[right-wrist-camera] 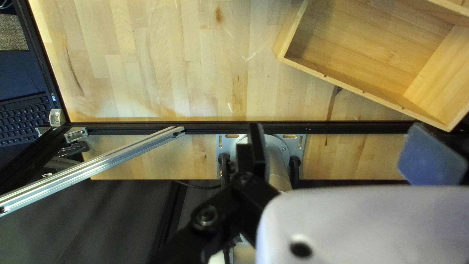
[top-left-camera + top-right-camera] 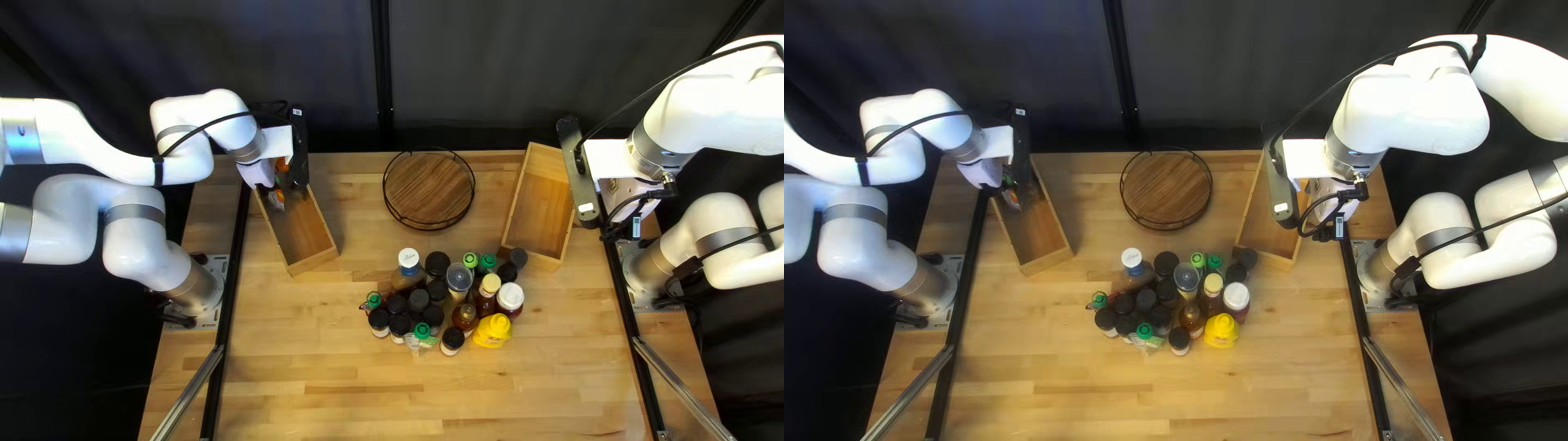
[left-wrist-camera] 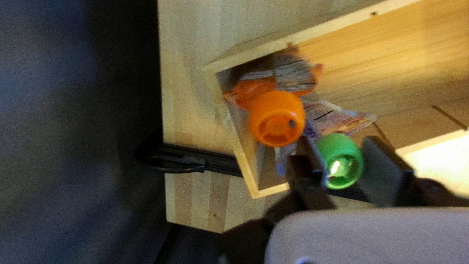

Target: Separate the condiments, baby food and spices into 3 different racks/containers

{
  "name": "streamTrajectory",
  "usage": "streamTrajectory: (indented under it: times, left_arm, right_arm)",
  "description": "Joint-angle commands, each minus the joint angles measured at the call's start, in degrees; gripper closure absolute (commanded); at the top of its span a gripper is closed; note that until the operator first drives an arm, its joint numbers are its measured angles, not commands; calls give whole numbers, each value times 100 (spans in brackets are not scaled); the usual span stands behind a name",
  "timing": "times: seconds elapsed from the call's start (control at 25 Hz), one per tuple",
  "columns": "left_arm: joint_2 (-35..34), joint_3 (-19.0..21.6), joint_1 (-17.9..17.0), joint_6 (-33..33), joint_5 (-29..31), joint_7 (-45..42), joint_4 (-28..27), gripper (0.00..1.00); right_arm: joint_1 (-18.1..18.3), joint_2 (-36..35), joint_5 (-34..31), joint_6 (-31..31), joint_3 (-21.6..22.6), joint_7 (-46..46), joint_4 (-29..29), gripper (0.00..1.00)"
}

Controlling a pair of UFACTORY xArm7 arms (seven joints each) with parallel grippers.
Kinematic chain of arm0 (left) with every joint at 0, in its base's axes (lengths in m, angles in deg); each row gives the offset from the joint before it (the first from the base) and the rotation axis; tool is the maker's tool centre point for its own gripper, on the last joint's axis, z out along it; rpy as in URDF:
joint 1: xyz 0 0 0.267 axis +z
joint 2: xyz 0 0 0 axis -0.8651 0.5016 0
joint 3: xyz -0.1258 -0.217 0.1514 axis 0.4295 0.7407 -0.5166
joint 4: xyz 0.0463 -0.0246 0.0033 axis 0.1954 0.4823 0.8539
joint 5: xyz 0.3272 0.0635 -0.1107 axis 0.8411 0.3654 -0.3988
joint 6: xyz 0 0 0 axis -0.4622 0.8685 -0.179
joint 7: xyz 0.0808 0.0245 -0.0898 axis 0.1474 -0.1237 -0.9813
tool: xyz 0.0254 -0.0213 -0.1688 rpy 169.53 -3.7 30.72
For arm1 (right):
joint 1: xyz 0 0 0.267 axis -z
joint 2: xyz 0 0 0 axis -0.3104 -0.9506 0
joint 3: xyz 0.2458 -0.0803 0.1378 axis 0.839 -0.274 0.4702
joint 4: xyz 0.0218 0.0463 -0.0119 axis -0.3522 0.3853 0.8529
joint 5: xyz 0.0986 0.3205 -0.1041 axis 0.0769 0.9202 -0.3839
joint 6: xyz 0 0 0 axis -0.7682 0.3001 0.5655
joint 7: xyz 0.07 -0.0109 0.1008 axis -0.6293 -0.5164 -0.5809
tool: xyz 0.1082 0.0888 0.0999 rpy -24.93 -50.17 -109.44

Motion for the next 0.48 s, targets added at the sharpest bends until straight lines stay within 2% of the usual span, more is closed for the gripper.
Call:
streamTrajectory:
  times: [0.04, 0.16, 0.28, 0.4, 0.48]
  left_arm:
    - [115, 474, -500, 328, -596, -371, -331, 0]
    - [435, 693, -1006, 325, -1189, -609, -621, 0]
    - [1130, 846, -1732, -61, -2000, -779, -1014, 0]
    - [1692, 996, -2178, -413, -2523, -921, -1355, 0]
    - [1971, 1095, -2337, -565, -2716, -1058, -1553, 0]
  right_arm:
    - [0, 0, 0, 0, 0, 0, 0, 0]
    - [0, 0, 0, 0, 0, 0, 0, 0]
    - [0, 0, 0, 0, 0, 0, 0, 0]
    - [0, 0, 0, 0, 0, 0, 0, 0]
    - [0, 0, 0, 0, 0, 0, 0, 0]
